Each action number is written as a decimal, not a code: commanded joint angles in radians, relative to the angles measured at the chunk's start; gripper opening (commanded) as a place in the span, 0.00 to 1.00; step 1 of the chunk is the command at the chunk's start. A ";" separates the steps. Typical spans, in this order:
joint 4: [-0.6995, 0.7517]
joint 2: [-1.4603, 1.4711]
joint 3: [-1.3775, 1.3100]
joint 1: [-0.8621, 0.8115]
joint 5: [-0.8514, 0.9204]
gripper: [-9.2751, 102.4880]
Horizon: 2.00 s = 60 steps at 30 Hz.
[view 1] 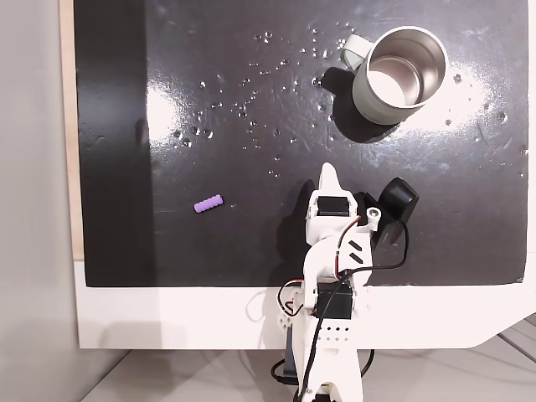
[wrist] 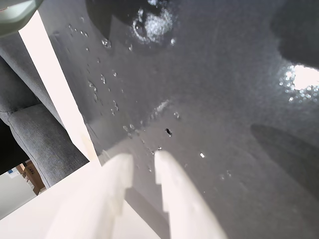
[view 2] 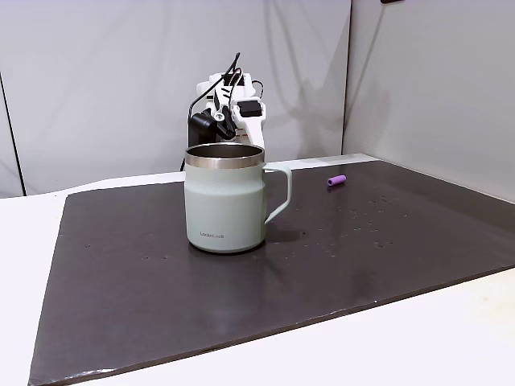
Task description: Grasp a pengrip and put it in the cup.
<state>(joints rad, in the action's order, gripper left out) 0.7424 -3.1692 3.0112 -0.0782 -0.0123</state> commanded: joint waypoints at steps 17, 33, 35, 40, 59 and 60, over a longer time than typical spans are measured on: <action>0.126 -0.008 -0.224 0.064 0.041 0.08; 0.545 0.750 -1.075 0.446 -0.112 0.08; 0.578 0.833 -1.118 0.480 -0.170 0.08; 0.621 1.015 -1.200 0.525 -0.281 0.08; 0.653 1.442 -1.365 0.718 -0.344 0.08; 0.655 1.454 -1.365 0.726 -0.344 0.08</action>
<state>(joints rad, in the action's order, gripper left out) 1.3806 -1.7257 1.7027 0.6228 -0.3467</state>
